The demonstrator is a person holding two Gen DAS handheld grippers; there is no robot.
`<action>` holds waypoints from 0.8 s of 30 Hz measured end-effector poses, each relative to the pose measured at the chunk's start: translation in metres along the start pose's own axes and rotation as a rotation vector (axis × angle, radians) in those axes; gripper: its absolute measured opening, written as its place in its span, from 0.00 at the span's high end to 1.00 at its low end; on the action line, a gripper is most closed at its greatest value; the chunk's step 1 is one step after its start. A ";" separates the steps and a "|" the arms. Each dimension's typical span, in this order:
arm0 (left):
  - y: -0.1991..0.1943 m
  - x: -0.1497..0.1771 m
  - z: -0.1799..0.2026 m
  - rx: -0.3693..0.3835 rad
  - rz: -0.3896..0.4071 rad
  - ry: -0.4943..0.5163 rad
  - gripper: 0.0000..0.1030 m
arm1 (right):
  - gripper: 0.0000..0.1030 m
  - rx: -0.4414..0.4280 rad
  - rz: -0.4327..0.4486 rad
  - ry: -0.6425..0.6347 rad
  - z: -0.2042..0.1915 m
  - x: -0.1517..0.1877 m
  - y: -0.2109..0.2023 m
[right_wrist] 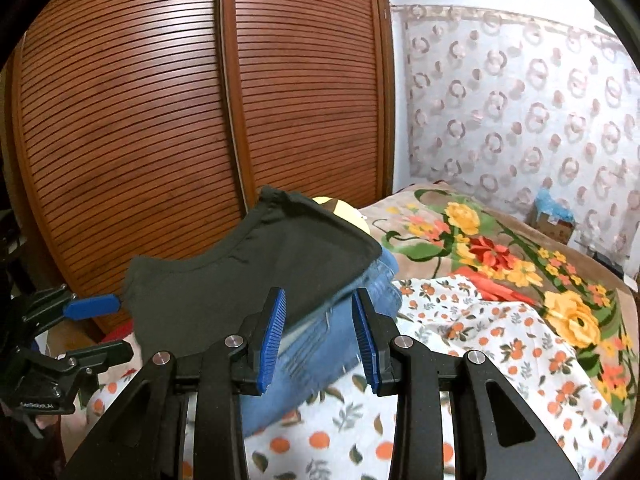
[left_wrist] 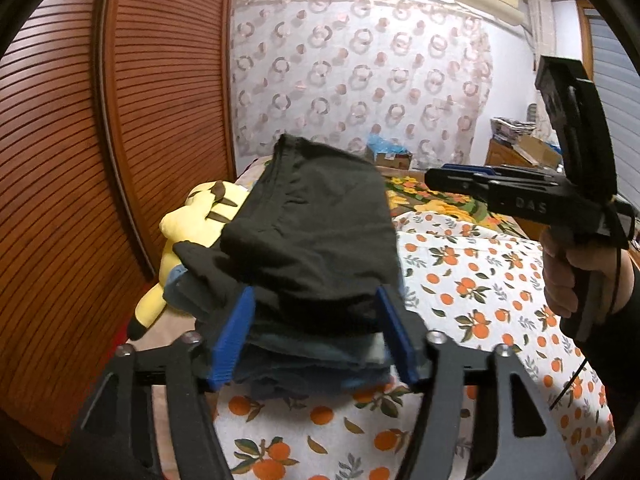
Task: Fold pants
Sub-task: 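Lower the black pants onto the jeans stack with both grippers, then open both grippers and withdraw them from the stacked pants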
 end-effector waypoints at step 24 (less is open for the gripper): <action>-0.031 0.025 0.060 0.066 0.049 0.114 0.16 | 0.57 0.157 0.030 0.157 -0.045 0.094 -0.092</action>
Point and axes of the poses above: each gripper's, at about its wrist camera, not at the fingertips, and y roughly the way its jaws point, z to its right, x to its underside, the point moved 5 cm from there along y, roughly the way its jaws point, and after that the axes turned 15 degrees about -z, right-handed, at the moved point
